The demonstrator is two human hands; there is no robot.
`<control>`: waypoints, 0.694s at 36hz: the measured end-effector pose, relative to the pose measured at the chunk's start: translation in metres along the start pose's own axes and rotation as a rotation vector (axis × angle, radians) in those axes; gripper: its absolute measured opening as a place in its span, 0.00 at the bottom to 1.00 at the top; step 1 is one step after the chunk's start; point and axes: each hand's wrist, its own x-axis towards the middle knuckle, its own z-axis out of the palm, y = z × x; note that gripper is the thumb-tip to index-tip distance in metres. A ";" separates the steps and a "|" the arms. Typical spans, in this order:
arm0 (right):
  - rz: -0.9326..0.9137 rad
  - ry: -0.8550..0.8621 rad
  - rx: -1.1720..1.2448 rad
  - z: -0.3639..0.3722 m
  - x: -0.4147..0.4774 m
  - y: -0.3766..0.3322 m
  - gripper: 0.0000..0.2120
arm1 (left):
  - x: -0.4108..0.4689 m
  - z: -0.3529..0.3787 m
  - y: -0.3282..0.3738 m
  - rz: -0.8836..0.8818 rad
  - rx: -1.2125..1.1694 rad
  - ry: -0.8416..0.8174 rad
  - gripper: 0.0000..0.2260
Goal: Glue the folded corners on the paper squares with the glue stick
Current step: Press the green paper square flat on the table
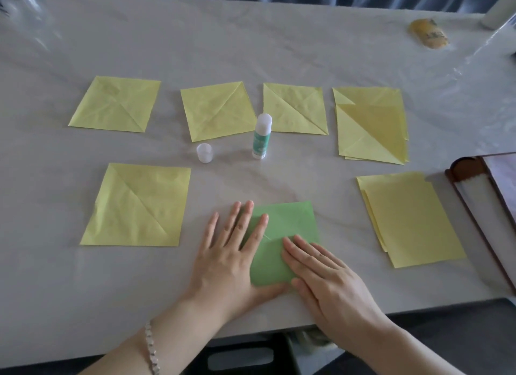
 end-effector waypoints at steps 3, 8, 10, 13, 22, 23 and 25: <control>-0.019 0.001 -0.040 0.000 -0.002 0.001 0.23 | 0.000 0.001 0.000 0.006 0.017 -0.001 0.45; -0.038 0.005 -0.086 0.003 0.010 0.002 0.23 | 0.000 -0.002 0.004 -0.021 0.005 0.005 0.46; -0.035 0.003 -0.101 0.005 0.020 0.000 0.24 | 0.000 -0.002 0.005 -0.035 -0.007 0.005 0.46; -0.026 -0.017 -0.108 0.007 0.037 -0.005 0.25 | 0.001 -0.004 0.006 -0.058 -0.001 -0.004 0.47; 0.005 -0.073 -0.049 0.002 0.023 -0.002 0.26 | 0.001 -0.004 0.005 -0.066 -0.006 -0.025 0.48; 0.004 -0.077 -0.040 0.001 0.020 0.000 0.25 | 0.000 -0.003 0.004 -0.061 -0.001 -0.031 0.49; 0.000 -0.072 -0.034 -0.002 0.016 0.004 0.24 | 0.001 -0.002 0.003 -0.051 0.005 -0.038 0.49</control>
